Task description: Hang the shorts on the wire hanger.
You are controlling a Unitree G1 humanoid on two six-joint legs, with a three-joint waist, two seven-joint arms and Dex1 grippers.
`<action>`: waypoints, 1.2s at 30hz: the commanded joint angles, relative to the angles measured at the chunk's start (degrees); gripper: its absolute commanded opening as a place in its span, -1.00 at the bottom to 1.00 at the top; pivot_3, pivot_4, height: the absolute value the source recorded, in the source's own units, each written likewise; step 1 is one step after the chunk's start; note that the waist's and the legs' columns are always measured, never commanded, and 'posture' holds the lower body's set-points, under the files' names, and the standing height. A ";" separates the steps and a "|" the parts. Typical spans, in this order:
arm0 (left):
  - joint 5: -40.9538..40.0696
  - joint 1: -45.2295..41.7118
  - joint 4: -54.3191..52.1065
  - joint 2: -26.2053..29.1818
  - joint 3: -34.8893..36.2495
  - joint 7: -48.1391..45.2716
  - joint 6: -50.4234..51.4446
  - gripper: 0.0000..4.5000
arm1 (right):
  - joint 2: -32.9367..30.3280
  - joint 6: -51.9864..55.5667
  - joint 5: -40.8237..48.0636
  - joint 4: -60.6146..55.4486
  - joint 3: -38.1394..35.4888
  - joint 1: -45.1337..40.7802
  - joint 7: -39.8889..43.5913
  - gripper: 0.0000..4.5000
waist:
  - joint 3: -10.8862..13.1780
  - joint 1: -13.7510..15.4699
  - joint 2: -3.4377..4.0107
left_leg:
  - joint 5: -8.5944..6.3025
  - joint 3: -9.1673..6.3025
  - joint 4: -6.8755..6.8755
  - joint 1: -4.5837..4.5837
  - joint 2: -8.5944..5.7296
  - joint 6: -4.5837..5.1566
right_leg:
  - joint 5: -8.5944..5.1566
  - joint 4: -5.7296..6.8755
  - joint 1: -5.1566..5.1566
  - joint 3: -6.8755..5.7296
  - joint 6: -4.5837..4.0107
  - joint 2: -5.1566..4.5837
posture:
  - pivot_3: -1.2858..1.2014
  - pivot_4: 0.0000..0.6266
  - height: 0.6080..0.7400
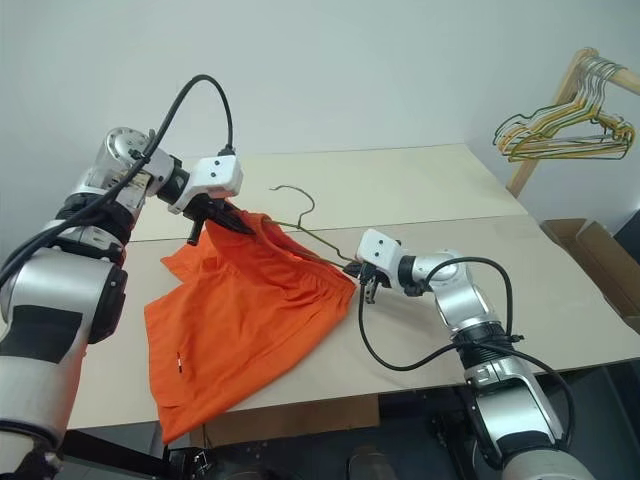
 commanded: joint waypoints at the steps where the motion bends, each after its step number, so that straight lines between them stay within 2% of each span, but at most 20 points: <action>1: -1.28 -0.61 -0.58 0.98 1.93 -1.63 -0.25 -0.98 | 0.30 -0.30 -1.46 -1.36 0.53 -0.27 -2.30 -1.00 | 0.00 -0.24 0.00 | 0.00 0.00 0.00 0.00 0.00 0.00 | 0.00 0.00 0.00 0.00 0.00 0.00 | -0.04 -1.00 1.00; 5: -0.42 0.61 -1.29 1.37 1.82 1.64 -3.54 -0.98 | 1.48 -6.44 -1.72 -0.68 -0.49 -0.30 -5.87 -1.00 | 0.00 -0.63 0.00 | 0.00 -0.04 0.00 0.00 0.00 0.00 | 0.00 0.02 0.00 -0.01 0.00 0.00 | -0.04 -1.00 1.00; 7: -0.98 0.94 -1.75 1.99 2.09 -0.56 -5.15 -1.00 | 0.58 -6.60 -1.39 -2.00 0.22 0.24 -3.61 -0.74 | 0.00 -0.68 0.00 | 0.00 -0.07 0.00 -0.03 0.00 0.00 | 0.00 0.01 0.00 0.00 0.00 0.00 | -0.04 -1.00 1.00; 10: -1.77 1.08 -2.59 2.78 3.00 -1.01 -6.45 -1.00 | 1.14 -2.62 -0.11 -4.96 -1.31 1.37 -4.89 -0.38 | 0.00 -0.76 0.00 | 0.00 -0.07 0.00 -0.03 -0.01 0.00 | 0.00 0.01 0.01 0.00 0.01 0.00 | -0.05 -1.00 1.00; 14: -3.31 1.57 -3.52 3.73 4.86 -2.29 -6.66 -1.00 | 0.90 1.89 2.85 -6.87 -5.88 2.15 -7.90 0.26 | 0.00 -0.81 0.00 | 0.00 -0.09 0.01 -0.02 -0.01 0.00 | 0.00 0.04 0.01 0.00 0.00 0.00 | -0.05 -1.00 1.00; 16: -3.93 2.00 -4.02 4.39 5.51 -2.55 -6.58 -1.00 | 0.43 5.20 6.30 -7.64 -10.62 3.14 -9.94 0.53 | 0.00 -0.78 0.00 | 0.00 -0.11 0.01 -0.02 -0.01 0.00 | 0.00 0.05 0.03 0.00 0.00 0.00 | -0.05 -1.00 1.00; 19: -4.69 2.89 -4.70 5.55 5.88 -2.67 -6.83 -1.00 | -0.63 9.18 12.21 -9.55 -17.80 6.60 -11.41 0.53 | 0.00 -0.66 0.00 | 0.00 -0.21 0.01 -0.03 -0.02 0.00 | -0.01 0.02 0.13 0.00 0.02 0.00 | -0.05 -1.00 1.00; 24: -6.10 3.68 -5.44 6.66 5.34 -2.69 -6.69 -1.00 | -2.14 18.24 21.46 -12.96 -23.13 13.90 -7.78 0.53 | 0.00 -0.79 -0.01 | 0.00 -0.28 0.03 -0.01 -0.06 0.00 | -0.03 0.00 0.22 0.00 0.05 0.00 | -0.06 -1.00 1.00; 30: -6.56 3.73 -5.79 6.90 5.39 -2.69 -6.52 -1.00 | -2.22 32.18 31.63 -18.30 -21.51 20.75 -0.13 0.53 | 0.00 -1.12 -0.01 | 0.00 -0.33 0.04 0.05 -0.05 0.01 | -0.04 0.02 0.27 0.00 0.06 0.04 | -0.06 -1.00 1.00; 33: -6.57 3.69 -5.85 7.02 5.50 -2.69 -6.48 -1.00 | 1.41 39.72 36.51 -20.61 -20.35 20.39 -1.87 0.53 | 0.00 -1.40 -0.01 | 0.00 -0.34 0.04 0.06 -0.04 0.01 | -0.04 0.03 0.27 0.01 0.06 0.05 | -0.06 -1.00 1.00; 36: -6.65 3.73 -5.92 7.04 5.54 -2.69 -6.33 -1.00 | 5.63 40.67 35.55 -20.83 -18.44 19.74 -6.14 0.53 | 0.00 -1.48 0.00 | 0.00 -0.41 0.04 0.04 -0.03 0.01 | -0.04 0.04 0.26 -0.02 0.06 0.08 | -0.06 -1.00 1.00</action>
